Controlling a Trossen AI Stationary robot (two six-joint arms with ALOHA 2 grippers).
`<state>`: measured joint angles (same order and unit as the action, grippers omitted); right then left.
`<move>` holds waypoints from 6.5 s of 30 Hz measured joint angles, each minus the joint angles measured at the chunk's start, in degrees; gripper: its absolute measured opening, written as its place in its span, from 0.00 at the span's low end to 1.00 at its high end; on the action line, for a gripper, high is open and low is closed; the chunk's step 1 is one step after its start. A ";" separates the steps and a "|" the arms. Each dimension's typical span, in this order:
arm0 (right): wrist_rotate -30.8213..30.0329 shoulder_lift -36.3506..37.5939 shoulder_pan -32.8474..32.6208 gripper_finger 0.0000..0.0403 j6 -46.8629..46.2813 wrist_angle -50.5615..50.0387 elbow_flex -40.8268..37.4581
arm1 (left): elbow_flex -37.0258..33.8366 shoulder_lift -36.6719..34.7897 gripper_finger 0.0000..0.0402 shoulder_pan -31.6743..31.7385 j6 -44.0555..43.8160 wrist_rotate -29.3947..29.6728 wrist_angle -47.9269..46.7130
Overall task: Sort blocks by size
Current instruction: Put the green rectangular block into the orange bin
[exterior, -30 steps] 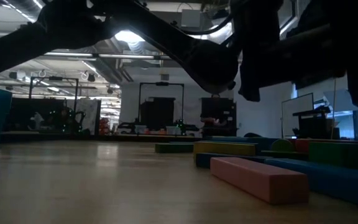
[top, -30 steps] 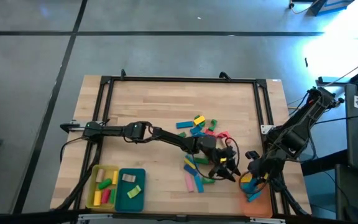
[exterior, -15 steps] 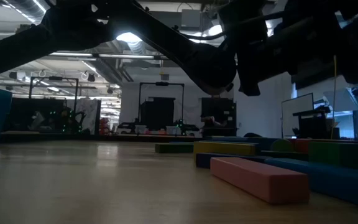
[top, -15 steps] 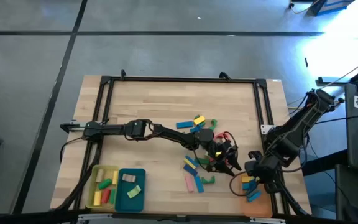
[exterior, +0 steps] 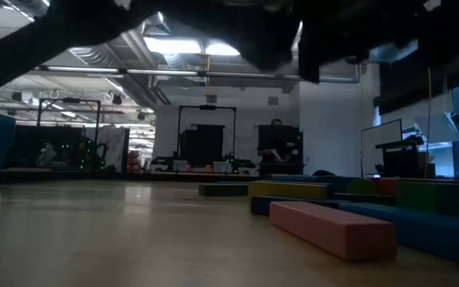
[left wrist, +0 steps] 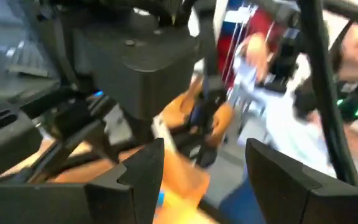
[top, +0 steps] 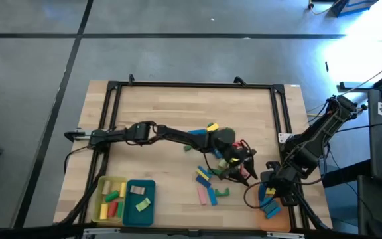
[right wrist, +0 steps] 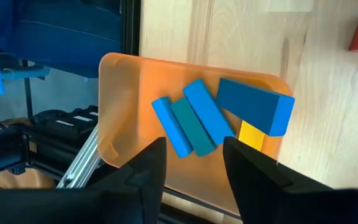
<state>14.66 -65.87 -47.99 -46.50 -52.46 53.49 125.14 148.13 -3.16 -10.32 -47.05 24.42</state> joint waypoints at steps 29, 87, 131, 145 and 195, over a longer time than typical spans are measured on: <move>-3.69 0.02 0.00 0.40 0.29 3.12 0.00 | -8.15 -16.94 0.51 -1.96 -0.06 59.09 -97.36; -26.16 0.04 0.02 0.40 6.80 3.05 0.00 | -22.47 -22.92 0.12 0.05 -3.41 57.97 -84.89; -27.79 0.04 0.02 0.40 7.02 3.07 0.00 | -29.09 -22.53 0.09 2.79 -13.49 57.79 -76.84; -45.79 0.04 0.02 0.40 5.44 3.54 -0.02 | -29.00 -27.00 0.09 -0.39 -10.69 57.28 -70.94; -46.91 -0.46 6.78 0.17 19.79 19.55 -0.02 | -28.94 -30.29 0.16 -10.62 4.17 56.51 -31.11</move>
<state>-32.26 -66.32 -41.21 -26.71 -32.91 53.47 96.20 117.84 -13.78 -6.15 9.45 -6.70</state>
